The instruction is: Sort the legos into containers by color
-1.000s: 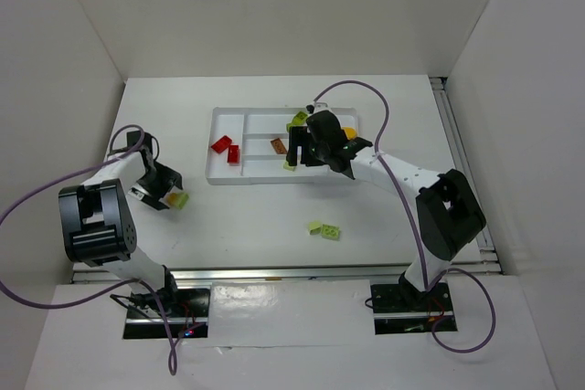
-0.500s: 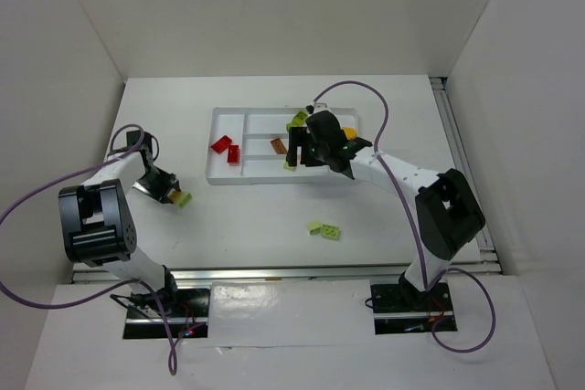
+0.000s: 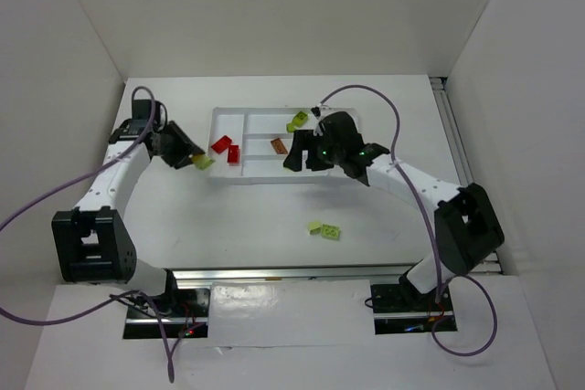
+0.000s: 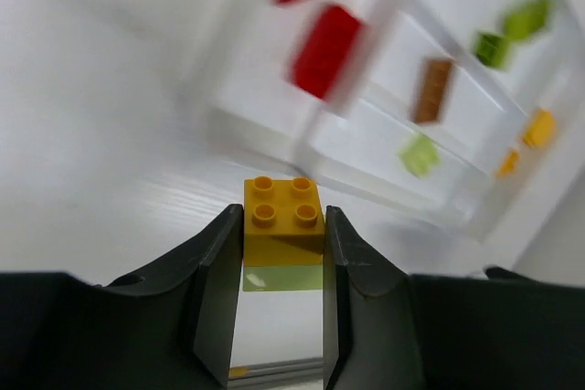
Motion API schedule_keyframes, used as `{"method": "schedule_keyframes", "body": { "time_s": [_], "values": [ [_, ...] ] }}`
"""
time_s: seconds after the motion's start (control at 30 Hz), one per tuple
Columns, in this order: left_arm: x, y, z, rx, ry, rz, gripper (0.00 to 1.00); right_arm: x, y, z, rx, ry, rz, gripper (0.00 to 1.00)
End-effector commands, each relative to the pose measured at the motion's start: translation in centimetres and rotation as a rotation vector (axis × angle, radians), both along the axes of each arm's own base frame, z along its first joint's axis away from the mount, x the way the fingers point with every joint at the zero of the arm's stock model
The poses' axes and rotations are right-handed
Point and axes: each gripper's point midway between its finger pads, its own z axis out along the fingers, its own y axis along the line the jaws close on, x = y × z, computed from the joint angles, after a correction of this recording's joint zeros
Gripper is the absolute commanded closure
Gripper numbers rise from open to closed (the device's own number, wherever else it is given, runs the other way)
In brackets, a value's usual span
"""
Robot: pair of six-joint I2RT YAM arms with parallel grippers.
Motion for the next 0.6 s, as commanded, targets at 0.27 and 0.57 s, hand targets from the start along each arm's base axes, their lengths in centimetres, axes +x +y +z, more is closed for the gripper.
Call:
{"method": "schedule_keyframes", "body": {
  "time_s": [0.27, 0.57],
  "values": [
    [2.8, -19.5, 12.4, -0.180, -0.345, -0.563, 1.00, -3.8, 2.9, 11.8, 0.402, -0.166, 0.277, 0.08],
    [2.6, -23.9, 12.2, -0.215, -0.333, -0.635, 1.00, -1.3, 2.5, 12.1, 0.385, -0.200, 0.119, 0.08]
  ]
}}
